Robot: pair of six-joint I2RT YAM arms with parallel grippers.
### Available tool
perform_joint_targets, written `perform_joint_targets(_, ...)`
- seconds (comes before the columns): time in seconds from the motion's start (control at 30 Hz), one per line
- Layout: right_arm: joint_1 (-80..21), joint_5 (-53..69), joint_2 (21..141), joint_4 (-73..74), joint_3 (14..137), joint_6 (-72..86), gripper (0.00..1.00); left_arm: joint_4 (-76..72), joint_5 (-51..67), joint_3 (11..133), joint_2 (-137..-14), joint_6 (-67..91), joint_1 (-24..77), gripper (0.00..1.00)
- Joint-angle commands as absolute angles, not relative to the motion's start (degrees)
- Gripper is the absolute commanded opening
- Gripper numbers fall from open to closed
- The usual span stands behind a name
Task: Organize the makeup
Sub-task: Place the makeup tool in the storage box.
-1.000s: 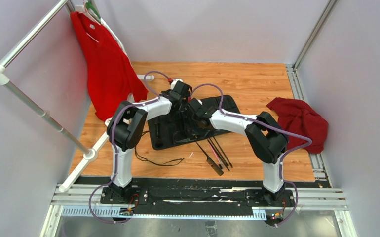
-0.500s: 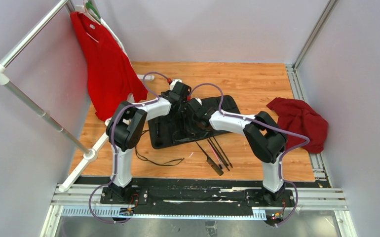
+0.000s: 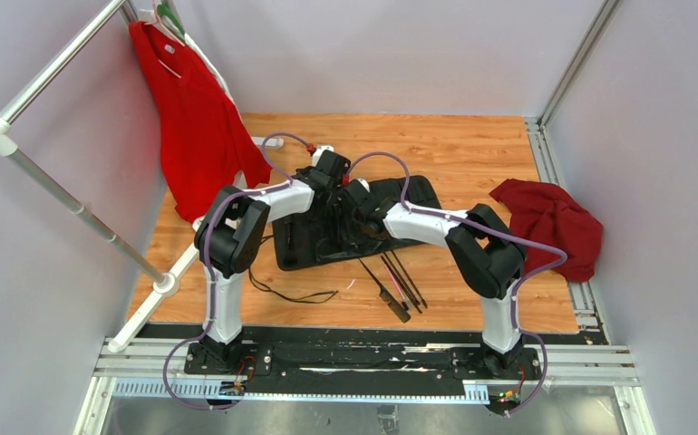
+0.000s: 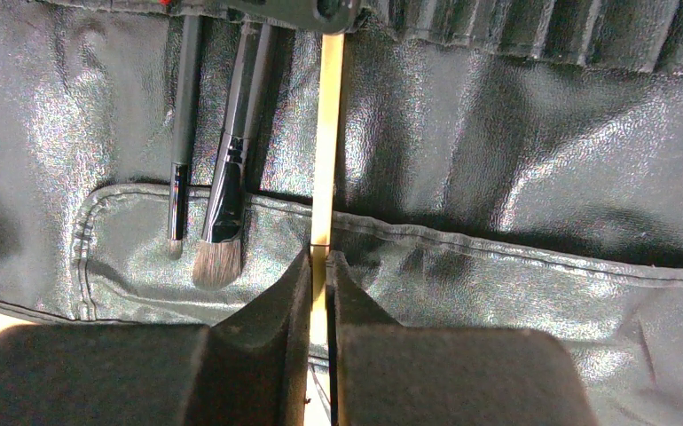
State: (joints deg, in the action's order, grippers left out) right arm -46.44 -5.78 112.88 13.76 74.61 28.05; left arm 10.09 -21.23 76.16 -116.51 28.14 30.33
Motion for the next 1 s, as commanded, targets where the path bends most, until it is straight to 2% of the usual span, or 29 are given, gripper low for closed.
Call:
perform_joint_targets(0.0,-45.35,-7.59,116.92,7.48,74.69,27.33,0.01,16.17,-19.86,74.61,-114.28,27.82,30.71,0.99)
perform_joint_targets(0.27,-45.42,-7.32,116.21,7.56,73.54,27.33,0.01,18.15,-25.31,76.2,-111.73,27.15,28.62,0.98)
perform_joint_targets(0.97,-45.41,-6.82,115.11,7.45,71.68,27.2,0.01,20.31,-33.56,83.54,-118.46,29.44,24.59,0.98)
